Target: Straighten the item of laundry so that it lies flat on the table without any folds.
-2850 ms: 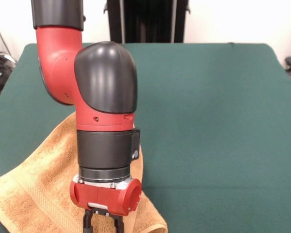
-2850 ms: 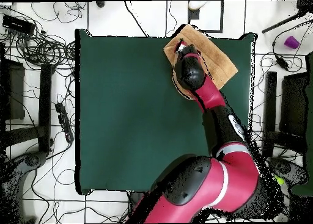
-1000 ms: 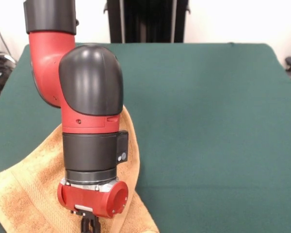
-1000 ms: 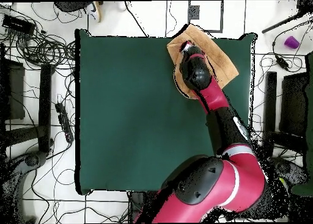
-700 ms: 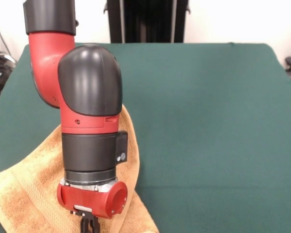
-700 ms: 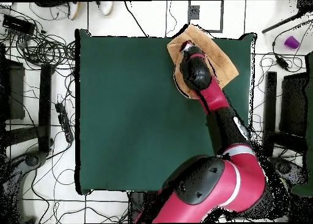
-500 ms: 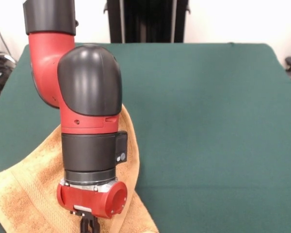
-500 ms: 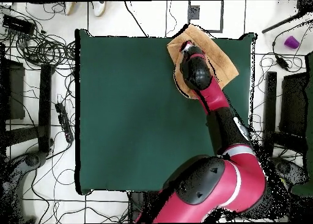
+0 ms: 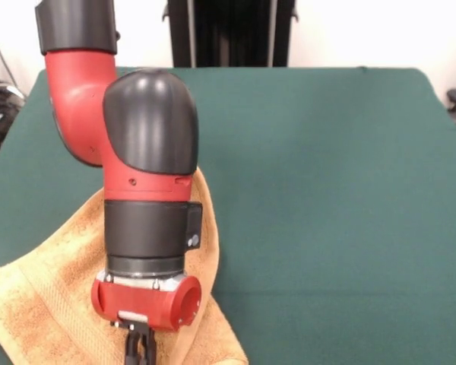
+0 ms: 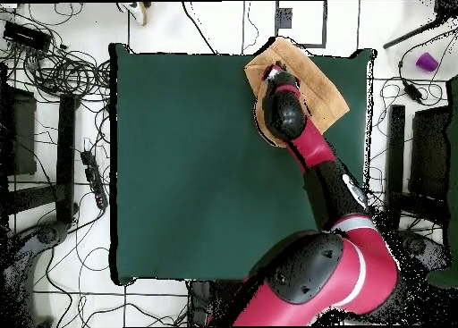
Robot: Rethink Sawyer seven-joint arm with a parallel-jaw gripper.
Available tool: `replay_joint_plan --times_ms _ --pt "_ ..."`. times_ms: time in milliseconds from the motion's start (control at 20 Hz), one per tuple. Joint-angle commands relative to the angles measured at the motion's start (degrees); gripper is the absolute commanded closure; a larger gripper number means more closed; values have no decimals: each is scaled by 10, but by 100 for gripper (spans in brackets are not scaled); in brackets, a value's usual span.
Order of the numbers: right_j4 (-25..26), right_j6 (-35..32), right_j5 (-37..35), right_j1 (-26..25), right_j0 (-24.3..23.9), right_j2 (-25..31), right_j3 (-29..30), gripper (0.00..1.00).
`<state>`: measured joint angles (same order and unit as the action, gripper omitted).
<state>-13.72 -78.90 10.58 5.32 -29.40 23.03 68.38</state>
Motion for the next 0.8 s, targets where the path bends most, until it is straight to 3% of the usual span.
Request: replay_joint_plan --times_ms 50,500,800 --pt "63 -221 94 32 -8 21 217 100" --pt "114 -266 192 53 -19 20 326 100" --pt "182 -313 243 42 -54 51 365 100"
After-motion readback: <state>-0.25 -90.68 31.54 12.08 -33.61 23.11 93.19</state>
